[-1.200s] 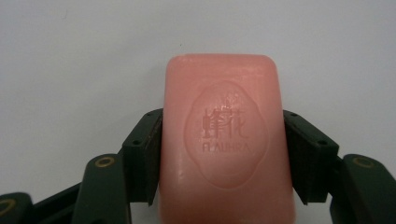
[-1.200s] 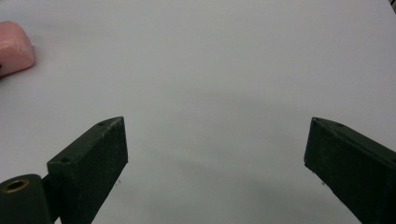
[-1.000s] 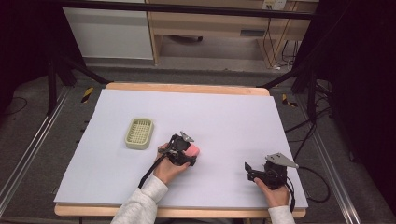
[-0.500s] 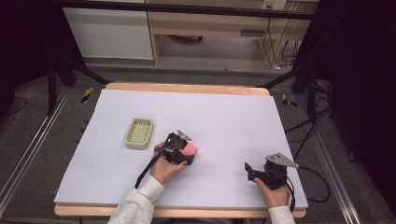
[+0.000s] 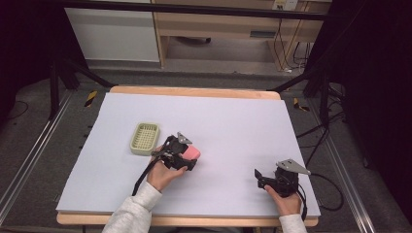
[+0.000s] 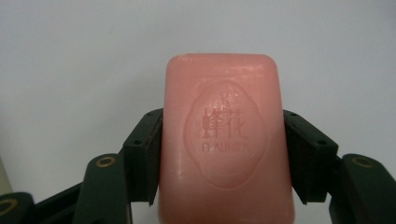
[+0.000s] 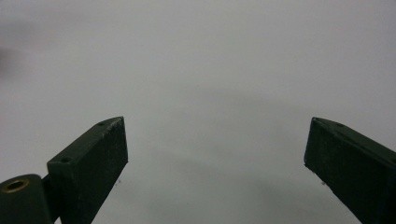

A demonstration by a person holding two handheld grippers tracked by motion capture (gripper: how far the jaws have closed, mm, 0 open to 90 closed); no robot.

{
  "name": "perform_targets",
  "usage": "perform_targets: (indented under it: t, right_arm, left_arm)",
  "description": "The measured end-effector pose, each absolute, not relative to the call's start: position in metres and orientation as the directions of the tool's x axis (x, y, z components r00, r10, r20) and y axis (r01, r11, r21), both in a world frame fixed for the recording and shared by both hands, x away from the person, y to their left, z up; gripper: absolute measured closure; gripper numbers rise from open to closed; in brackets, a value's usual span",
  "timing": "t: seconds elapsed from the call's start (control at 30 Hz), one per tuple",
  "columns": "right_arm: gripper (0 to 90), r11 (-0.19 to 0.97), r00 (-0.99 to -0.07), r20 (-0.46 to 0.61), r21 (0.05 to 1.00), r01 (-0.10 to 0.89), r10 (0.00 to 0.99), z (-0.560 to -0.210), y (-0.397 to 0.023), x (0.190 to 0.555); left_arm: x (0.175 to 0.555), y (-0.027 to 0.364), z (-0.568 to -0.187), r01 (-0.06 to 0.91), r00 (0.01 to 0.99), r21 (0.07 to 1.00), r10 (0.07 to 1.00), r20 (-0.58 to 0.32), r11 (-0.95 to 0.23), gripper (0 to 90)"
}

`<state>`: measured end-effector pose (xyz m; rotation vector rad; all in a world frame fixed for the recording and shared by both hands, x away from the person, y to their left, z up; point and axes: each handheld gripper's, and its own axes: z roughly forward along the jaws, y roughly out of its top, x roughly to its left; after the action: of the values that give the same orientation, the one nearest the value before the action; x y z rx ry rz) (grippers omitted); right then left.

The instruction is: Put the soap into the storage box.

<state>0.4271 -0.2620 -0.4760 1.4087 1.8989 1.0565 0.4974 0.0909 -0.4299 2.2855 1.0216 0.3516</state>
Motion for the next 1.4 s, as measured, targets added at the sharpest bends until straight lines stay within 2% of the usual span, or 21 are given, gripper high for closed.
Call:
perform_targets:
  t: [0.87, 1.4]
  right_arm:
    - [6.3, 0.144, -0.301, 0.026, 0.838, 0.526, 0.953, -0.477, -0.263, 0.427]
    - [6.2, 0.136, -0.300, 0.035, 0.837, 0.531, 0.953, -0.477, -0.262, 0.427]
  left_arm:
    - [0.490, 0.154, -0.413, 0.598, 0.604, 0.671, 0.796, -0.018, -0.439, 37.3]
    - [0.503, 0.187, -0.403, 0.616, 0.534, 0.696, 0.845, -0.025, -0.369, 37.3]
